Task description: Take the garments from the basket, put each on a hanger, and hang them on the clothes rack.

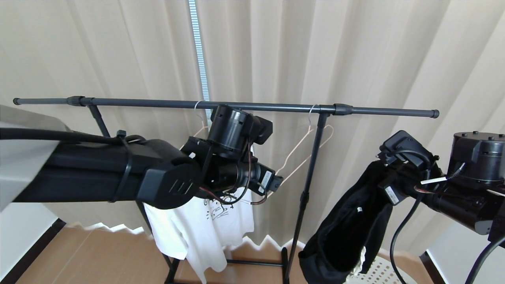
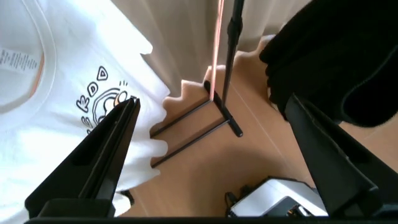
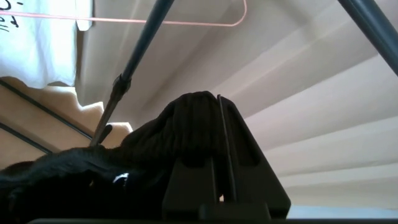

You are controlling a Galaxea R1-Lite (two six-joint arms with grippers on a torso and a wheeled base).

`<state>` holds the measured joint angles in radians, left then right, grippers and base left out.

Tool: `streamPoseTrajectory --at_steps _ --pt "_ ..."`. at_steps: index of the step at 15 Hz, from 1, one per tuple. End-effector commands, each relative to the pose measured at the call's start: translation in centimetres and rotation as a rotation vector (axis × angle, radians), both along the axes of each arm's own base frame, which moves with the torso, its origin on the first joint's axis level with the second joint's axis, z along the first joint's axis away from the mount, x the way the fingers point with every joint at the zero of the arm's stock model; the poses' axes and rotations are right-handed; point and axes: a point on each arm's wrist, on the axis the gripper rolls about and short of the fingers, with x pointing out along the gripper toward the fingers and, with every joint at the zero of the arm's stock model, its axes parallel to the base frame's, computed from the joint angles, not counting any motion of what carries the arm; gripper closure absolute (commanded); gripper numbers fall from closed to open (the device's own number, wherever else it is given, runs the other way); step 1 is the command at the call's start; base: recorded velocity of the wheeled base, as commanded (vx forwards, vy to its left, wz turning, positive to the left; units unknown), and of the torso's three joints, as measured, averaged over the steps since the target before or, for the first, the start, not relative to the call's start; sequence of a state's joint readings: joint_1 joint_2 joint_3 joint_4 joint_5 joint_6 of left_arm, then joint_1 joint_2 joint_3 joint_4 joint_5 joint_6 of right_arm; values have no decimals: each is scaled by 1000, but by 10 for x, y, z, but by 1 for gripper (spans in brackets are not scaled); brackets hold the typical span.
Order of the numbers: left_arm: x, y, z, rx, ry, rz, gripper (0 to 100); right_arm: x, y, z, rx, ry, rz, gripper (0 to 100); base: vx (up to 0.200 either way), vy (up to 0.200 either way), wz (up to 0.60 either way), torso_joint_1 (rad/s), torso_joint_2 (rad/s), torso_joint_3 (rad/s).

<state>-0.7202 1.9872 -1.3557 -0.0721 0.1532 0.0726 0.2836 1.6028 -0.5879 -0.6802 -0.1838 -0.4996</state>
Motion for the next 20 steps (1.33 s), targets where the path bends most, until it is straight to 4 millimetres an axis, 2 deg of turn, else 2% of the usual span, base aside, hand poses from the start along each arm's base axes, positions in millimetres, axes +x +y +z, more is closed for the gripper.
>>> streamPoseTrajectory --at_steps 1,5,13,20 --pt "23 -14 -18 16 8 0 0 5 -1 -5 -6 17 -9 100 0 0 0 0 0 0" --pt "41 -30 -23 7 -23 -24 0 5 -2 -6 -6 20 -11 100 0 0 0 0 0 0" --pt "68 -49 -40 -35 -59 -44 0 5 -2 -5 -5 16 -12 100 0 0 0 0 0 0" --pt "84 -52 -47 -72 -95 -67 0 5 -3 -5 -5 18 -14 100 0 0 0 0 0 0"
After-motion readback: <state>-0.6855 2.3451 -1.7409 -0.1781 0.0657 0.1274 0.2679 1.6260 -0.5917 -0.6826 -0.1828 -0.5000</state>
